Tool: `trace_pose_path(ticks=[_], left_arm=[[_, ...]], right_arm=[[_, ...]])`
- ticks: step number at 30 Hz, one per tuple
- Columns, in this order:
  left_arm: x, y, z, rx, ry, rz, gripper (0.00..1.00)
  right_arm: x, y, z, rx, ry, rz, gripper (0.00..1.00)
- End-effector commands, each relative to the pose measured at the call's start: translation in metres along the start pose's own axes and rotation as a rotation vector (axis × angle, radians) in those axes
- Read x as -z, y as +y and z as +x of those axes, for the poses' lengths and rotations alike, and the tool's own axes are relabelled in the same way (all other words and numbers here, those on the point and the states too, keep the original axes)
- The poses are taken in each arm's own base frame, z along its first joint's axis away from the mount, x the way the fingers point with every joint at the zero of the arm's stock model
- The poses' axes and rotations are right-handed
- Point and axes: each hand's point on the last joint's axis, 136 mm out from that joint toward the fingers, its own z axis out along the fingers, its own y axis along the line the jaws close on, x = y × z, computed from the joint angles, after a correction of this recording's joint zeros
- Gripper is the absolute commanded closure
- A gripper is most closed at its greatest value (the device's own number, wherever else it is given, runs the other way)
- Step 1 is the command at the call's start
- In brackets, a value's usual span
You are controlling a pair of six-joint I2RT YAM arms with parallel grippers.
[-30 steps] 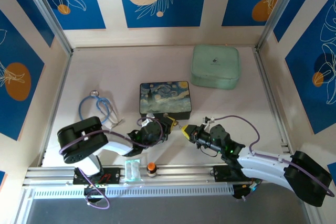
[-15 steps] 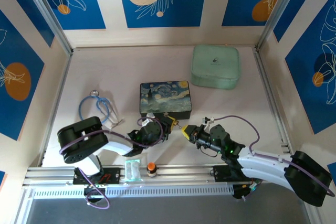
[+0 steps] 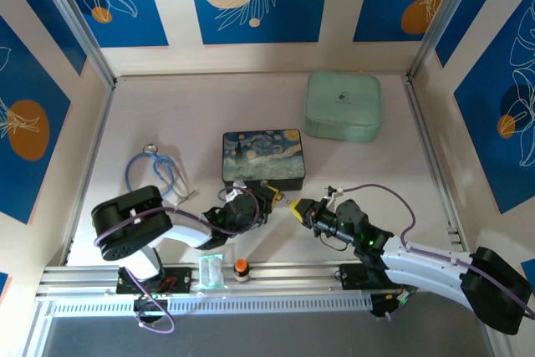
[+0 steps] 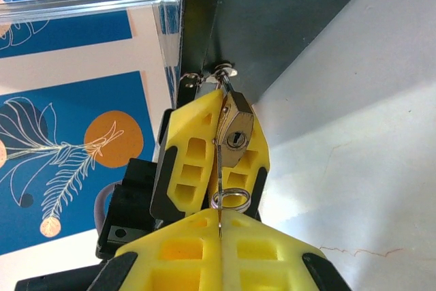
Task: Unlock the padlock with the key
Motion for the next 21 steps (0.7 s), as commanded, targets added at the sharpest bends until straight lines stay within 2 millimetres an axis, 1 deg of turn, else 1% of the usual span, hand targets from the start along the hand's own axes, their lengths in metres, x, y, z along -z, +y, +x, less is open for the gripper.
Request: trace_pose_path(ticks=[1,5,12,17,21], left_arm=[[-0.0008,-0.0349,0.0171,0.037,0.051,0.104,1.0],[-0.0003,-0.0391,0.0211,0.04,0.062,0.116,1.0],[0.001,-0.0349,0.0191,0.04,0.055,0.112,1.0],[0.0002,-0.0339,0.02,0.043,0.06,0.112,1.0],[-0.0009,-0.0376,0.0237,0.055,0.078,0.131,1.0]], right_arm=[[-0.0015,0.0066,-0.0013,0.03,-0.015,-0.019,1.0],[-0.0041,0.0084,-0.0005,0.029,-0.012,-0.024,1.0],[-0.0039,0.0159,-0.0048,0.046,-0.037,-0.049,1.0],[-0.0048,0.0131,-0.0045,0.047,-0.029,-0.03,1.0],[-0.0078,0.0112,-0.0026,0.045,-0.016,-0.026,1.0]])
